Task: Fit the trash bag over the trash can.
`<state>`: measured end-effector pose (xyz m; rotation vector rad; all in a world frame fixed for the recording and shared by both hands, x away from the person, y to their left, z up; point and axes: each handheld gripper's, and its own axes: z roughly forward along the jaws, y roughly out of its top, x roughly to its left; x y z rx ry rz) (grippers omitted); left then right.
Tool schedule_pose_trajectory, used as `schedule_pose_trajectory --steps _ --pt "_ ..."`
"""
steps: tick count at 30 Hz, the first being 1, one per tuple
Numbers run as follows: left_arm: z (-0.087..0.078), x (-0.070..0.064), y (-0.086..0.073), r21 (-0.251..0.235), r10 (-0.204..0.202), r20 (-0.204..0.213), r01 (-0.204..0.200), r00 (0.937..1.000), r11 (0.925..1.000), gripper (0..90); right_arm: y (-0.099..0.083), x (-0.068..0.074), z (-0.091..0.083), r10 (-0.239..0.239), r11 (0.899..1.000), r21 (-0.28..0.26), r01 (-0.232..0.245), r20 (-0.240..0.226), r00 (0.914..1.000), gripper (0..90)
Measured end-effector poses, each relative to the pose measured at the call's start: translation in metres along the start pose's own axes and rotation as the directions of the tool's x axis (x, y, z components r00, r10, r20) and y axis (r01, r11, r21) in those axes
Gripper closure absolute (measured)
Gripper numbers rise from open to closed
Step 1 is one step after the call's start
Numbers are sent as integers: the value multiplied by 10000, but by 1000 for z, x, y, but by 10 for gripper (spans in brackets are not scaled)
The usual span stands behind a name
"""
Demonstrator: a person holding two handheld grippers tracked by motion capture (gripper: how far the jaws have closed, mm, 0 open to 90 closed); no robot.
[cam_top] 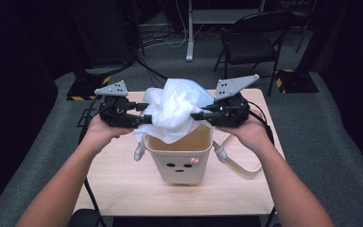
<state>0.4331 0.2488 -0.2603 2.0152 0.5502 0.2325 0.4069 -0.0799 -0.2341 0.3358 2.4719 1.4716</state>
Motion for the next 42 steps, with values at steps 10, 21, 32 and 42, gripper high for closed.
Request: schedule_pose_trajectory --steps 10,21,32,42 --pt "-7 -5 14 -229 789 -645 -806 9948 9965 823 2 1 -2 -29 9998 -204 28 -48 10000 852" --pt "16 -35 34 -124 1538 694 -1533 9857 9881 873 11 12 -25 -305 9966 -764 302 -30 9995 853" --pt "36 -61 48 33 2068 1733 -2105 9629 9776 874 26 22 -44 -628 9903 -1235 629 49 9980 853" --pt "42 -60 43 485 2013 2101 -2158 9567 9752 826 29 19 -16 -553 9965 -642 535 -274 9981 853"
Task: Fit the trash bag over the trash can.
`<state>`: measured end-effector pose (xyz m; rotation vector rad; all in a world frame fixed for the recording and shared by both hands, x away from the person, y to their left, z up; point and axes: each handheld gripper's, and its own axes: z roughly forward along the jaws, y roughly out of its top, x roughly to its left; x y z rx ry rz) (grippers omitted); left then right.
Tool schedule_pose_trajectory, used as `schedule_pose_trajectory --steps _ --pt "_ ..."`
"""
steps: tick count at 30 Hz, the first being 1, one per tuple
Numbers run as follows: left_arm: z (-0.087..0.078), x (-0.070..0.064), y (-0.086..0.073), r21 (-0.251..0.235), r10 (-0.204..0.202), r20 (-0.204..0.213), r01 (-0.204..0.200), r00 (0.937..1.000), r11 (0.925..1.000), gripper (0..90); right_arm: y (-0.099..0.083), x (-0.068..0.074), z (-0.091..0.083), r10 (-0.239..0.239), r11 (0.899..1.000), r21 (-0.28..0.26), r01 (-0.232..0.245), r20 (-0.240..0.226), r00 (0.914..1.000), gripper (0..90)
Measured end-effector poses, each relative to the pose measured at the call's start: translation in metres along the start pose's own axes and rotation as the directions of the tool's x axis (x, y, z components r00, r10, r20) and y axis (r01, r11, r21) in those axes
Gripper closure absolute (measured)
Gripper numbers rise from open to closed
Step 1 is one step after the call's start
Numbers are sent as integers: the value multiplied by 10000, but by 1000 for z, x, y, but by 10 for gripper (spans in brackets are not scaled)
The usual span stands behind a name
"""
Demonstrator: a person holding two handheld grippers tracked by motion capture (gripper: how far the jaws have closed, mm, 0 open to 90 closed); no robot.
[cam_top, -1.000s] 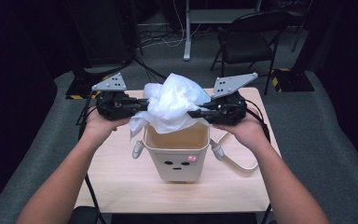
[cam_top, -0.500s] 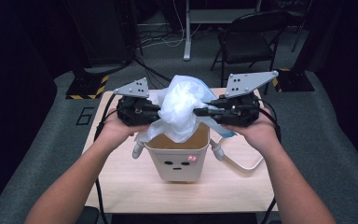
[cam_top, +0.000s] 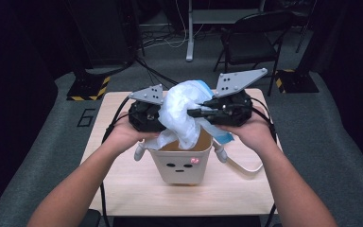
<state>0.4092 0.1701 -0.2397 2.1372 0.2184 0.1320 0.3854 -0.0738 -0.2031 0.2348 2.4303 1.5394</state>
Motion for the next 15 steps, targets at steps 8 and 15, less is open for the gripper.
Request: schedule_pose_trajectory --steps 8,15 --pt "-6 5 -12 -23 -396 16 396 9992 9992 567 -8 -6 18 167 9989 441 -161 -115 9998 853" --pt "-39 4 -19 -374 -401 -469 384 9981 9986 418 -16 -8 26 206 9967 791 -202 -44 9998 853"
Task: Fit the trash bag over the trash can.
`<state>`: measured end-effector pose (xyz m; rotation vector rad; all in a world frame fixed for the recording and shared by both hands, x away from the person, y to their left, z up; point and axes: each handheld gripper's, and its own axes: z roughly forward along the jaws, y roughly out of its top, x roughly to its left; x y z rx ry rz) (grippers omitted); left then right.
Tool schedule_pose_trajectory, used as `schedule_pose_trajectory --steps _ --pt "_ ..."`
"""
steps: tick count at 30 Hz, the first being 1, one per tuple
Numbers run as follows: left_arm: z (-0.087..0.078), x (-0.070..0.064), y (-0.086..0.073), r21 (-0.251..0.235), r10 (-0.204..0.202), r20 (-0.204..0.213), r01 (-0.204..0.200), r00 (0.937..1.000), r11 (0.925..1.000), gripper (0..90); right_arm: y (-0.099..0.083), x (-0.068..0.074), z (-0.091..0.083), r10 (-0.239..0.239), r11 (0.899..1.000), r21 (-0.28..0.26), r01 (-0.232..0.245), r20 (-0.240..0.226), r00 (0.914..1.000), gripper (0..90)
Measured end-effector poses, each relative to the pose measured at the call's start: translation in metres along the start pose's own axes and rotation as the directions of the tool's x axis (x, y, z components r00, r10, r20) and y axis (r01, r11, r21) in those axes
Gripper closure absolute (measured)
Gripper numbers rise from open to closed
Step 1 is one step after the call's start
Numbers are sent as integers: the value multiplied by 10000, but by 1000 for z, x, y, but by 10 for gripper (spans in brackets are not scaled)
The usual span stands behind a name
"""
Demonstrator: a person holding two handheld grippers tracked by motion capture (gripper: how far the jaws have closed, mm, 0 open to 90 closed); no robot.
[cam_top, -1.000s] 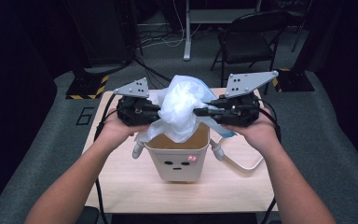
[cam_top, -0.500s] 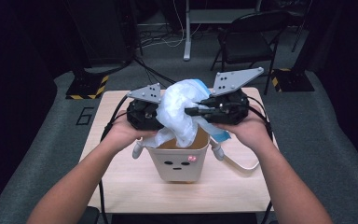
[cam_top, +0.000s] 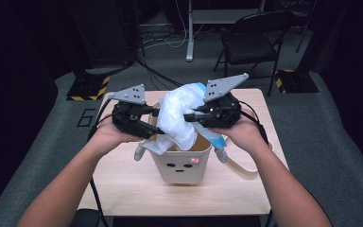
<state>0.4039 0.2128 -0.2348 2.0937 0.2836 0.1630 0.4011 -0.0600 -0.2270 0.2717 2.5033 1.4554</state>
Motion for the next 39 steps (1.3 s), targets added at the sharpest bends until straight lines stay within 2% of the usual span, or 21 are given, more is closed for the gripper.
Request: schedule_pose_trajectory --steps 1,2,7,13,15,19,21,22,25,28,29,30,31,33,36,39 --pt "0 0 0 0 0 0 0 10000 10000 418 0 0 0 0 10000 0 0 0 10000 853" --pt "-9 0 0 -62 -18 -65 18 10000 10000 419 -2 -1 2 90 9999 44 -90 -14 10000 853" --pt "-25 -4 -1 -289 -71 -103 68 9999 9996 418 -5 -2 6 102 9997 211 -103 22 9999 853" --pt "-31 -8 2 -695 -227 101 233 9997 9973 379 -7 -2 12 127 9993 351 -126 -24 9999 855" --pt "-30 -8 6 -813 -299 183 313 9994 9962 378 -6 0 14 64 9991 429 -63 -23 10000 855" --pt "-23 -9 11 -690 -238 118 246 9996 9973 390 -5 2 16 9 9988 488 -6 -52 10000 855" --pt "-11 -6 12 -258 -270 -262 263 9993 9993 393 -5 3 16 -21 9990 456 25 -97 10000 855" --pt "-11 -6 12 -258 -270 -262 263 9993 9993 393 -5 3 16 -21 9990 456 25 -97 10000 855" --pt "0 2 9 -308 -585 -577 568 9966 9979 373 -6 5 13 -68 9989 457 73 -114 9999 855" --pt "8 9 5 -296 -854 -404 843 9955 9960 372 -8 6 11 -97 9988 476 103 -119 9999 855" --pt "8 9 5 -296 -854 -404 843 9955 9960 406 -8 6 10 -124 9988 475 129 -124 9998 855" --pt "11 11 4 -200 -824 -179 821 9964 9964 507 -8 6 10 -133 9987 490 139 -141 9998 855" --pt "15 11 3 13 -596 30 596 9982 9982 556 -9 6 10 -142 9987 494 150 -161 9998 855" --pt "19 11 2 199 -455 174 452 9988 9988 692 -9 6 10 -121 9987 496 129 -170 9998 854" --pt "22 11 1 322 -349 196 343 9992 9989 818 -11 6 10 -123 9988 475 132 -205 9997 831" --pt "23 9 0 475 -192 46 190 9998 9987 865 -11 7 6 -27 9990 449 40 -287 9996 727"
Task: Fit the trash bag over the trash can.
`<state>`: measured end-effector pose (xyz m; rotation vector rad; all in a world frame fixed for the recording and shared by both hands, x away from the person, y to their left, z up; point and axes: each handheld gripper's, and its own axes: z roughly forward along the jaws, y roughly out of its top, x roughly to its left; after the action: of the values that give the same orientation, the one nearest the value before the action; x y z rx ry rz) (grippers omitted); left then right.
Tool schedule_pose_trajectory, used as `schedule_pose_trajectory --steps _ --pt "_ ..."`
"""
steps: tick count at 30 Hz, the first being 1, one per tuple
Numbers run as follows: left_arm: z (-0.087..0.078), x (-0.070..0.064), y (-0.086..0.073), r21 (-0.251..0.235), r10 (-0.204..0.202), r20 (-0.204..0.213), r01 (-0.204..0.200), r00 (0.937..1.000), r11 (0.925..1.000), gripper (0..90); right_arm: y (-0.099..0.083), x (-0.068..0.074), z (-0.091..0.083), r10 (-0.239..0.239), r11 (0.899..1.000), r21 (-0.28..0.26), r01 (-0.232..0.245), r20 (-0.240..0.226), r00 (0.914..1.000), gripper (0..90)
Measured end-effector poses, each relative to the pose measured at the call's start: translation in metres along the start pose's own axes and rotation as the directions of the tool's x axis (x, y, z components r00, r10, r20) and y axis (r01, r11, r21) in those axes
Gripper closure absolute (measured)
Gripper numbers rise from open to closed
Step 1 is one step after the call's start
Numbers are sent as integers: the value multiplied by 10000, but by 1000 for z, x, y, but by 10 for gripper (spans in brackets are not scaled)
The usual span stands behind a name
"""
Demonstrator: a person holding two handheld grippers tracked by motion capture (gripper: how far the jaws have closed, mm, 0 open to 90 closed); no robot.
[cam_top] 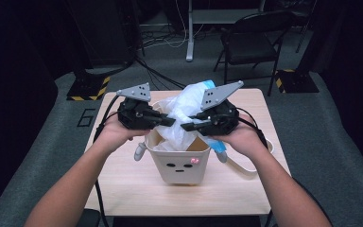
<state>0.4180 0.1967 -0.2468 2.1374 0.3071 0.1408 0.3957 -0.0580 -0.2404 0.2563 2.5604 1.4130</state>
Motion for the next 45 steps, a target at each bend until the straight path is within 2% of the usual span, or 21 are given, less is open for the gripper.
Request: schedule_pose_trajectory --steps 2,4,7,11,15,19,22,28,35,36,38,40,42,45 --pt "0 0 -2 95 18 -21 -18 10000 10000 874 1 1 -7 95 9998 -199 -92 144 9999 622" --pt "0 0 -3 132 -18 -50 19 10000 9999 875 3 1 -15 228 9991 -370 -217 296 9993 583" --pt "1 0 -5 152 -56 21 56 10000 9999 876 6 0 -27 319 9976 -626 -287 503 9982 559" --pt "2 0 -7 207 -91 206 87 9997 9997 876 7 -6 -43 487 9958 -820 -398 1099 9928 545" --pt "3 2 -8 263 -130 265 123 9996 9996 876 2 -17 -53 830 9935 -915 -673 1808 9800 507" --pt "3 2 -9 290 -114 334 104 9994 9995 875 -8 -32 -55 1350 9889 -907 -1175 2198 9662 442" --pt "4 3 -9 289 -169 426 157 9989 9995 874 -18 -42 -53 1828 9823 -818 -1685 2219 9578 412" --pt "5 6 -9 352 -276 673 253 9973 9991 874 -30 -53 -40 2185 9758 -453 -2138 2111 9527 403" --pt "6 7 -8 432 -351 705 321 9969 9985 862 -33 -57 -30 2312 9725 -231 -2317 2123 9495 449" --pt "7 8 -8 460 -377 673 346 9970 9983 859 -35 -59 -27 2390 9706 -207 -2399 2039 9494 520" --pt "7 9 -6 521 -368 616 336 9974 9981 855 -36 -61 -25 2415 9699 -191 -2426 1982 9500 591" --pt "7 10 -6 493 -387 613 357 9974 9981 852 -36 -62 -24 2427 9699 -221 -2427 1751 9542 650" --pt "7 10 -6 484 -394 631 364 9972 9982 842 -35 -62 -23 2360 9715 -218 -2359 1738 9561 685" --pt "5 10 -6 353 -444 523 426 9976 9985 741 -34 -61 -23 2171 9759 -206 -2173 1954 9564 745"
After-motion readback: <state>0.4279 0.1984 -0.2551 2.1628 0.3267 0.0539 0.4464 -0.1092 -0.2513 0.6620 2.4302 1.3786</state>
